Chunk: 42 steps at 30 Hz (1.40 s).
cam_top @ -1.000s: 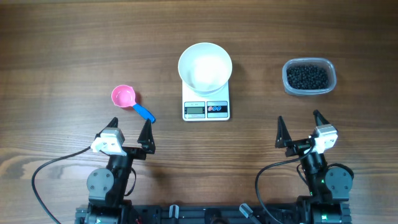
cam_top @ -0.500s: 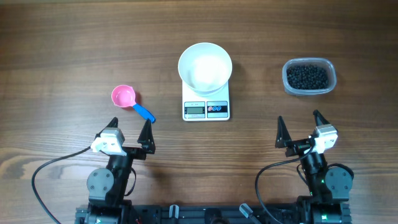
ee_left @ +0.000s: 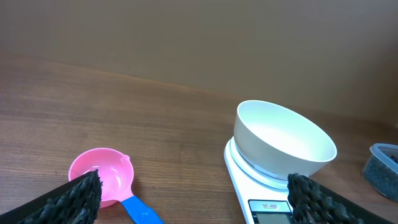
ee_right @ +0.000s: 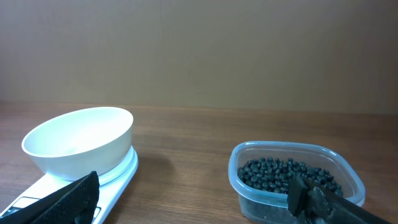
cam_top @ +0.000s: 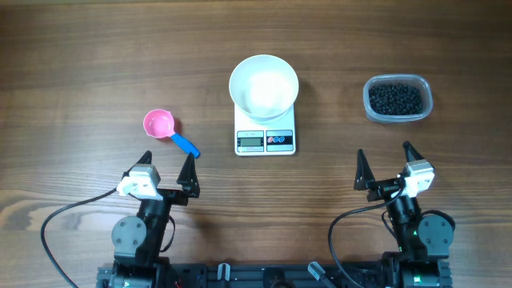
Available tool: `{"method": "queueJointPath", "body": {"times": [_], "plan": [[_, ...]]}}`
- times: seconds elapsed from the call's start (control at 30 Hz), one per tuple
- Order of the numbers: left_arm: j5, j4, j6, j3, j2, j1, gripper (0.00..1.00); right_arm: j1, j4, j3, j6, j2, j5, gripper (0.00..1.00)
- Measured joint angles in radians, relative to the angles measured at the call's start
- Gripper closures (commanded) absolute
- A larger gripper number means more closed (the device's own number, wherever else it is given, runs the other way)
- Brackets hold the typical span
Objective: Scoop item into bowl and weigh 150g on scale
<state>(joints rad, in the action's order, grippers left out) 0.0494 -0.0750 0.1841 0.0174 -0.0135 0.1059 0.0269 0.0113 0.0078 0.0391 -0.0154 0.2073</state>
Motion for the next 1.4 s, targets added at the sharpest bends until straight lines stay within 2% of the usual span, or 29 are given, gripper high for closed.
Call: {"method": "queueJointPath", "body": {"times": [0.57, 0.87, 1.17, 1.27, 1.4], "plan": [[-0.031, 0.0, 0.0, 0.0, 0.0, 0.0, 0.0, 0.0, 0.0, 0.0, 0.0, 0.0, 0.0, 0.0], [-0.14, -0.04, 0.0, 0.087, -0.018, 0.0, 0.0, 0.0, 0.0, 0.0, 0.0, 0.0, 0.0, 0.0], [-0.261, -0.18, -0.007, 0.335, -0.28, 0.0, 0.0, 0.0, 0.0, 0.0, 0.0, 0.0, 0.0, 0.0], [-0.299, -0.207, -0.006, 0.443, -0.426, 0.0, 0.0, 0.0, 0.0, 0.0, 0.0, 0.001, -0.001, 0.0], [-0.348, -0.361, 0.03, 0.628, -0.652, 0.0, 0.0, 0.0, 0.0, 0.0, 0.0, 0.002, -0.003, 0.0]]}}
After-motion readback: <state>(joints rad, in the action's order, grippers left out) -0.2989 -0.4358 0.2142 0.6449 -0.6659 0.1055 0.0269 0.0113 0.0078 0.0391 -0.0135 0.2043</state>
